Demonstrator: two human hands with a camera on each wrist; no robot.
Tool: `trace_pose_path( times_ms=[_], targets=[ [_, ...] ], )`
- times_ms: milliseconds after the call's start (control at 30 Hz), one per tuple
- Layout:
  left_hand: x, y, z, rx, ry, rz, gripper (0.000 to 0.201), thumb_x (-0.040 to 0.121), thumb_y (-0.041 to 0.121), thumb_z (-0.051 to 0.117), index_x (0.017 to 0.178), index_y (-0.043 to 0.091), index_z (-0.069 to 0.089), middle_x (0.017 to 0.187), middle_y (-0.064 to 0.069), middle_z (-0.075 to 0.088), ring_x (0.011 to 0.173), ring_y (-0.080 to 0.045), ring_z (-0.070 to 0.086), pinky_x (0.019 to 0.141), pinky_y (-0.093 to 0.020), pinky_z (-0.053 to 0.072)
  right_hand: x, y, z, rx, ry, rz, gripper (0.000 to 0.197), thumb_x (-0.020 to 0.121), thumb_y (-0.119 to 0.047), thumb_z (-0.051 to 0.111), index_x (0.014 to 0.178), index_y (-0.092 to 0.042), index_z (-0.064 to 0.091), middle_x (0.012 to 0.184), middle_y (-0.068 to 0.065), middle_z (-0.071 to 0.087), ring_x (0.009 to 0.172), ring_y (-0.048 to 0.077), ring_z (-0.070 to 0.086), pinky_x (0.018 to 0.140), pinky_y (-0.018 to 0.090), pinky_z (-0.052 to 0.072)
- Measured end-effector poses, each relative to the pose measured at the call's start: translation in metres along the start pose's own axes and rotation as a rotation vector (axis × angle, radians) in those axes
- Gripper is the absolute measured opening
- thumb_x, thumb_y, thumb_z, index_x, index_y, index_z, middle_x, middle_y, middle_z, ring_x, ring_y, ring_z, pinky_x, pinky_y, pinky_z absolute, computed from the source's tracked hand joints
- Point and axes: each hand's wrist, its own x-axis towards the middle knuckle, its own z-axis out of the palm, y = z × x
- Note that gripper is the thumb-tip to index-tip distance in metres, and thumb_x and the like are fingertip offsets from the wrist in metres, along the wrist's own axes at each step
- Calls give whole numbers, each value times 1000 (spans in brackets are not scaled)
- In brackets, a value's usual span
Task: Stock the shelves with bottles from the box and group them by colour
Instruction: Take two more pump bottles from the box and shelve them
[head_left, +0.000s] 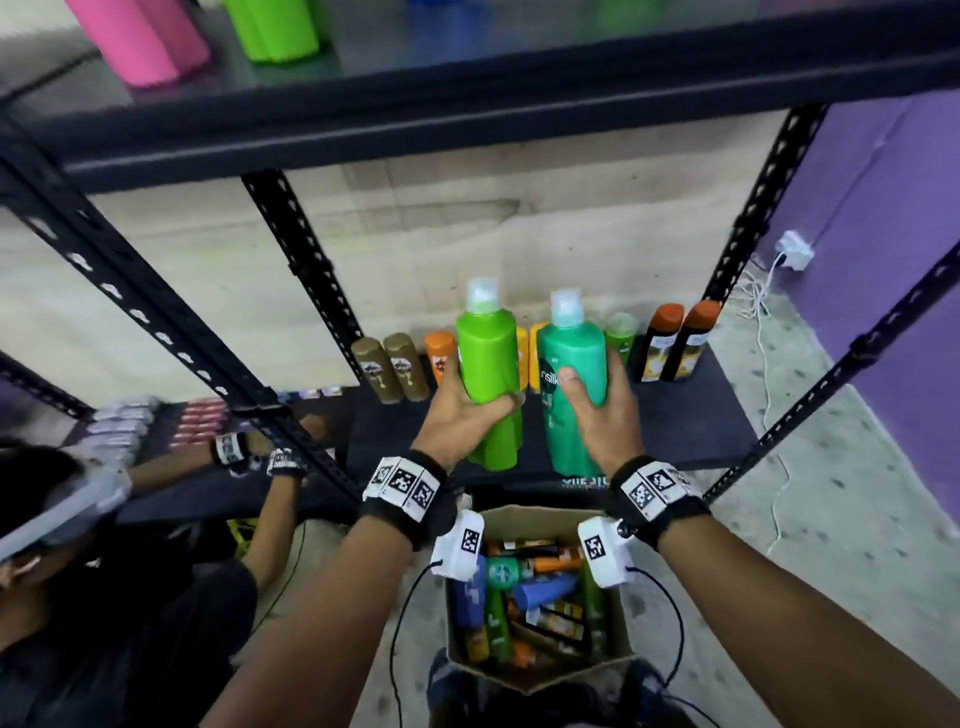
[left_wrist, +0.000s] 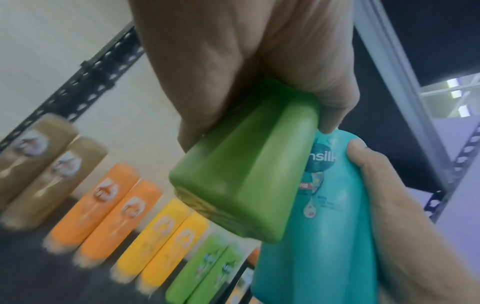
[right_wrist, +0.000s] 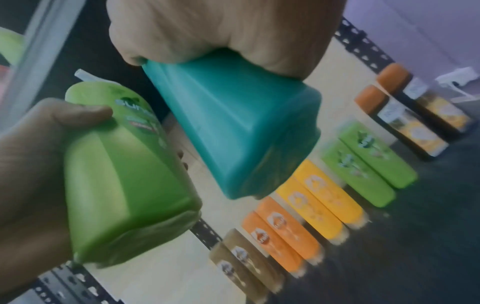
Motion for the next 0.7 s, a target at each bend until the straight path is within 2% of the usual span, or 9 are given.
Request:
trace_pose_path(
  times_ms=[100, 167, 200, 267, 400, 467, 533, 633, 700],
  targets=[
    [5, 42, -1, -12, -3, 114, 73, 66, 29, 83, 127, 29, 45, 106, 7, 73, 97, -13, 71, 80, -32, 60, 13, -35, 4, 67, 24, -125, 57, 82, -70, 64, 127, -36, 52, 109, -17, 68, 99, 4, 67, 84, 22, 52],
    [7, 70, -2, -22, 22, 186, 70, 67, 28, 84, 126, 30, 46, 109, 0, 71, 99, -18, 70, 85, -39, 60, 20, -61, 5, 107, 31, -221, 61, 83, -72, 61, 130, -35, 49, 110, -20, 67, 99, 3, 67, 84, 18, 51],
    [7, 82, -3, -29, 34, 221, 69, 67, 29, 84, 126, 31, 48, 110, -2, 70, 99, -17, 69, 86, -39, 60, 22, -73, 5, 125, 29, -266, 62, 85, -70, 61, 132, -32, 48, 109, -22, 67, 98, 2, 67, 82, 16, 50],
    [9, 107, -6, -26, 59, 285, 69, 68, 30, 83, 127, 28, 49, 108, -1, 68, 95, -13, 67, 83, -33, 59, 29, -96, 5, 155, 35, -345, 65, 87, -68, 61, 134, -26, 46, 107, -22, 67, 93, 1, 67, 78, 15, 50],
    [15, 156, -13, -37, 94, 377, 71, 71, 16, 83, 132, 11, 47, 106, 0, 68, 91, -9, 67, 78, -24, 56, 44, -140, 4, 224, 59, -465, 67, 90, -66, 60, 135, -18, 47, 105, -24, 65, 90, 0, 65, 77, 16, 49],
    [17, 178, -18, -49, 88, 416, 68, 71, 13, 81, 130, 11, 49, 103, 4, 70, 89, -8, 67, 77, -23, 56, 52, -162, 4, 249, 64, -529, 58, 91, -64, 60, 134, -27, 47, 107, -24, 65, 93, -1, 65, 79, 14, 48],
    [17, 198, -22, -57, 80, 456, 71, 68, 16, 84, 130, 16, 49, 103, 6, 71, 90, -8, 68, 77, -24, 56, 58, -184, 4, 288, 76, -575, 50, 91, -64, 61, 132, -38, 47, 109, -23, 66, 94, 0, 65, 80, 17, 49],
    [19, 231, -27, -72, 91, 530, 79, 64, 26, 84, 134, 18, 47, 112, -7, 68, 94, -13, 67, 80, -27, 56, 70, -220, 5, 382, 84, -617, 46, 90, -64, 63, 129, -43, 50, 109, -19, 68, 94, 3, 65, 80, 21, 51],
    [21, 252, -31, -88, 123, 588, 78, 65, 26, 84, 134, 17, 47, 112, -9, 68, 94, -15, 66, 81, -31, 56, 78, -245, 5, 429, 91, -666, 44, 90, -63, 63, 128, -44, 52, 110, -16, 68, 95, 5, 65, 81, 24, 51]
  ],
)
